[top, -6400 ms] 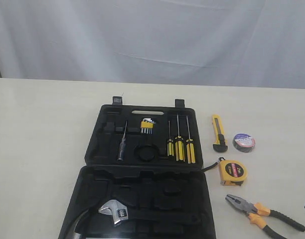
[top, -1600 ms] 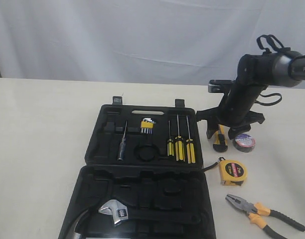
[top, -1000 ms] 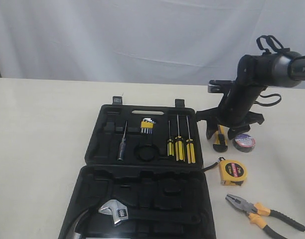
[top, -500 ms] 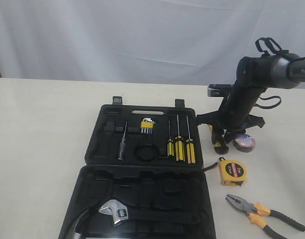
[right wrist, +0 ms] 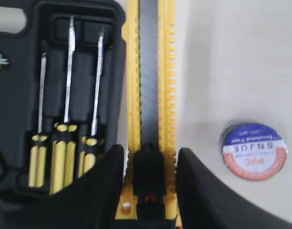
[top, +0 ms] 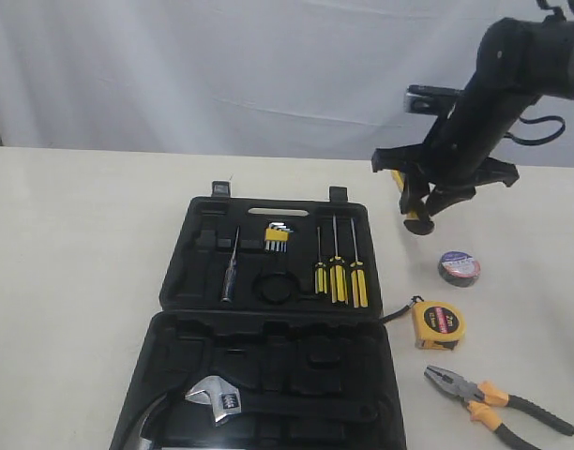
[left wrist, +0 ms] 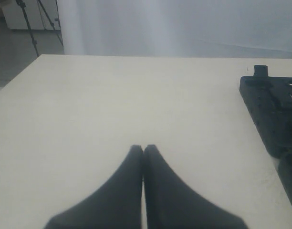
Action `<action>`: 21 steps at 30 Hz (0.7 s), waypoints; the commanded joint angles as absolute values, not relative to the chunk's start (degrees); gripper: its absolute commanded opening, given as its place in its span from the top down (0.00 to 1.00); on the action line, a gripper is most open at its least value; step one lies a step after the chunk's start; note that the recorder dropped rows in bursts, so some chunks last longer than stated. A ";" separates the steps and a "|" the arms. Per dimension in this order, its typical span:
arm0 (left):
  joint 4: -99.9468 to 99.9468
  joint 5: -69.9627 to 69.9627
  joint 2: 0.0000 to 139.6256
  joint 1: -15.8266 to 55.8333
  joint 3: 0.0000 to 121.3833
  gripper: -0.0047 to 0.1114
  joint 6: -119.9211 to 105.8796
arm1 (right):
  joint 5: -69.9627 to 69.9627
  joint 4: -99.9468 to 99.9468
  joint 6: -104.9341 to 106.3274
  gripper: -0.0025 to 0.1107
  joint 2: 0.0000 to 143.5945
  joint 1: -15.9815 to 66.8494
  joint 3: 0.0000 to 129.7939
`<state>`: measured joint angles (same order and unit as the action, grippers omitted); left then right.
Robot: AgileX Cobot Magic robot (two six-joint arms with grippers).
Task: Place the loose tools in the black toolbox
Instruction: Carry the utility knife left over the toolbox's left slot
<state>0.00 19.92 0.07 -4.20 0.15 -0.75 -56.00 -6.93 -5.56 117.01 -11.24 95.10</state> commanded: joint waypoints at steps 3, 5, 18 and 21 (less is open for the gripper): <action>0.00 19.62 0.00 -3.93 0.00 0.96 -0.41 | -63.85 -8.44 -12.51 0.89 114.38 -2.82 99.27; 0.00 19.62 0.00 -3.93 0.00 0.96 -0.41 | -63.08 -8.44 -14.99 0.89 114.38 0.98 101.24; 0.00 19.62 0.00 -3.93 0.00 0.96 -0.41 | -55.50 -6.09 -36.17 0.89 129.92 20.42 115.25; 0.00 19.62 0.00 -3.93 0.00 0.96 -0.41 | -55.37 -3.22 -38.54 0.89 133.53 20.96 117.00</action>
<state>0.00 19.92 0.07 -4.20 0.15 -0.75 -55.66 -6.08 -36.71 131.96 20.89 115.46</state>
